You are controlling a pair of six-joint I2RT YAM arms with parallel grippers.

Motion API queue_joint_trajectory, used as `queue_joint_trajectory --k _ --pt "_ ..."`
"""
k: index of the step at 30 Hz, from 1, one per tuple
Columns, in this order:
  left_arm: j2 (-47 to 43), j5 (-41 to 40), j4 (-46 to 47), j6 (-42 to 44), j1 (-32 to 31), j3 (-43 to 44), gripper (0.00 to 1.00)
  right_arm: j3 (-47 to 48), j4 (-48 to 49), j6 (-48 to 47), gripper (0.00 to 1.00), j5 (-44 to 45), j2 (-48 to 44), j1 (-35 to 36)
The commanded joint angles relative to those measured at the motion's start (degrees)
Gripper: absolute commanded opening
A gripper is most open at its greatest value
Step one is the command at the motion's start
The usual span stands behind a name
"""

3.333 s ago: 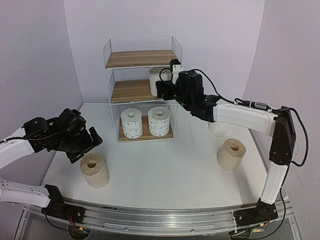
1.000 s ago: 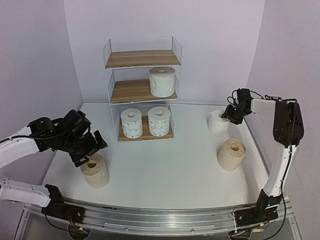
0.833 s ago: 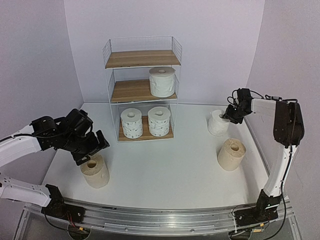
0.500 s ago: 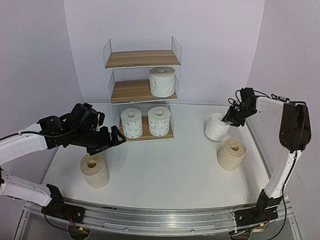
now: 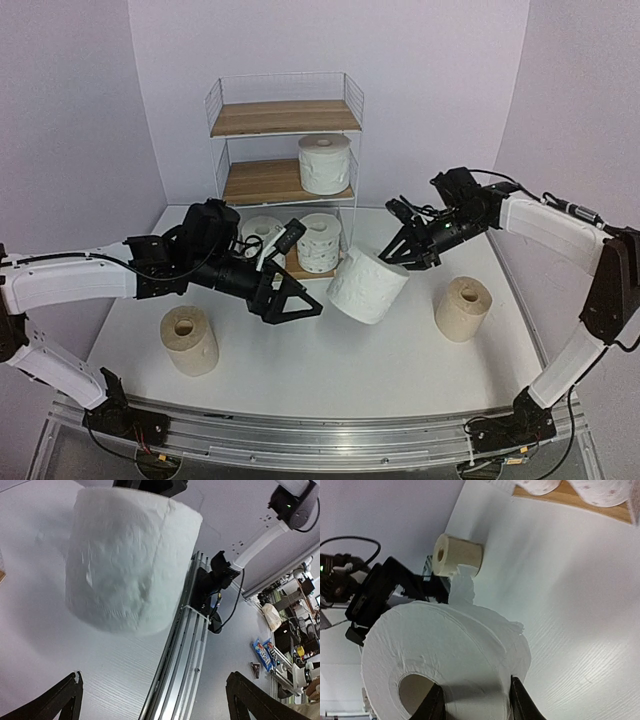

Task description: Place and organize the paper towels onto the shelf

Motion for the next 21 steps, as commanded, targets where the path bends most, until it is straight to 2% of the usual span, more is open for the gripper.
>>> queue_joint_trajectory --k 1,6,17,21 --pt "-0.41 10.07 7.81 5.19 0.05 1.49 1.0 1.13 -2.63 -3.77 0.06 -10.69 -2.06 2.38" --pt "1.64 9.76 8.82 5.17 0.02 2.22 1.0 2.19 -3.05 -3.54 0.05 -11.3 -0.94 6.56" --pt "7.9 6.6 6.78 5.15 0.01 6.05 1.0 3.84 -3.28 1.37 0.04 -7.52 0.75 9.26" --pt "9.22 9.88 8.64 5.26 0.01 5.71 1.0 4.02 -3.4 2.77 0.03 -7.37 1.6 9.93"
